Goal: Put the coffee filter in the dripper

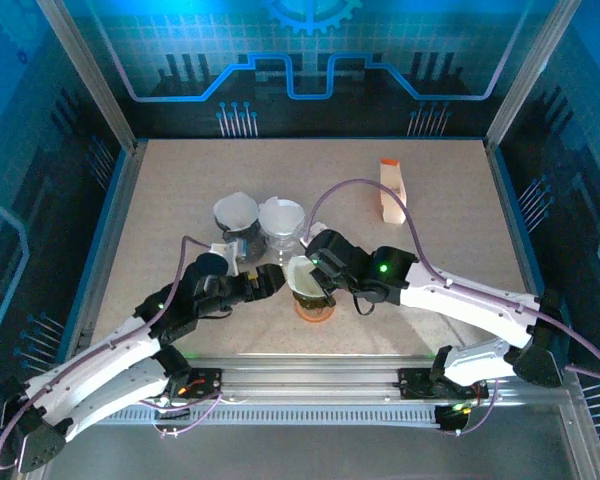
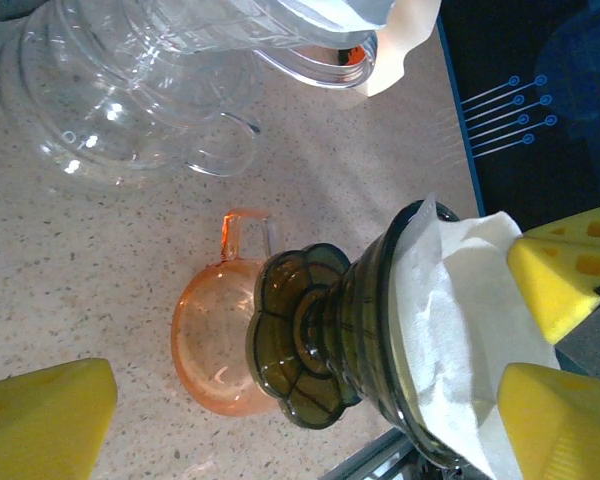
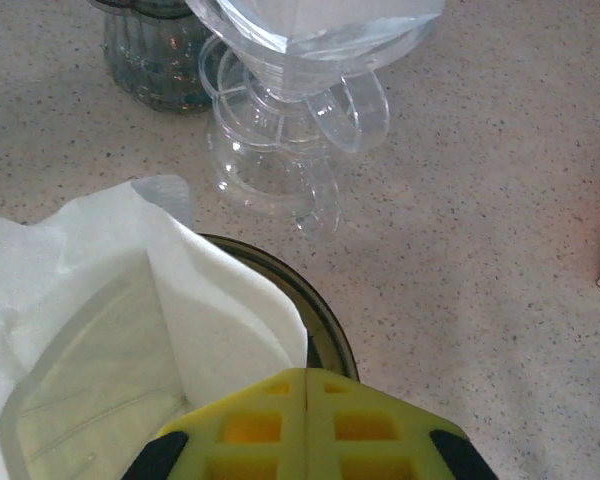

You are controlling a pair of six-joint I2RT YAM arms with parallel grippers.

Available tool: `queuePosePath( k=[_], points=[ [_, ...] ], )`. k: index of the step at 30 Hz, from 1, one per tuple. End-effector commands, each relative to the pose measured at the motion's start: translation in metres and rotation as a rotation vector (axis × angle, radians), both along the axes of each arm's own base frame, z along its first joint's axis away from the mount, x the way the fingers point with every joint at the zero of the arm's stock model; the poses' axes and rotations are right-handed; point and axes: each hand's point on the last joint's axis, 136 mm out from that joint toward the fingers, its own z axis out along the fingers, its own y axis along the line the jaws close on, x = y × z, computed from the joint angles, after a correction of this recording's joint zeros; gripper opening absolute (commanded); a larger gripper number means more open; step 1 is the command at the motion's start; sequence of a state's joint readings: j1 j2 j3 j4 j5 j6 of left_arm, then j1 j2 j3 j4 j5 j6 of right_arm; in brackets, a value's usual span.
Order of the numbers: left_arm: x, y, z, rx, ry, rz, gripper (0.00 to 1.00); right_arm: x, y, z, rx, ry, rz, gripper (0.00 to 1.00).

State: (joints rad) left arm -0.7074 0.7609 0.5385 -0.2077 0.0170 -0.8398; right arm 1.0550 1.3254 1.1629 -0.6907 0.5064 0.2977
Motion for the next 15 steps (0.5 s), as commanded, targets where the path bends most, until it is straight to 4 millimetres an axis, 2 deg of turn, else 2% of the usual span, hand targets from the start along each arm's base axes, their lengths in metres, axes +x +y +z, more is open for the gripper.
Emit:
queuePosePath(
  k=[1, 7, 15],
  points=[
    [0.004, -0.011, 0.011, -0.064, -0.016, -0.025, 0.99, 0.002, -0.006, -0.005, -0.052, -0.032, -0.018, 0.0],
    [0.006, -0.022, 0.008, -0.088, 0.001, -0.055, 0.98, 0.003, -0.008, -0.009, -0.068, -0.034, -0.026, 0.0],
    [0.005, -0.032, -0.002, -0.106, 0.033, -0.093, 0.79, 0.002, -0.007, -0.016, -0.063, -0.021, -0.032, 0.0]
  ],
)
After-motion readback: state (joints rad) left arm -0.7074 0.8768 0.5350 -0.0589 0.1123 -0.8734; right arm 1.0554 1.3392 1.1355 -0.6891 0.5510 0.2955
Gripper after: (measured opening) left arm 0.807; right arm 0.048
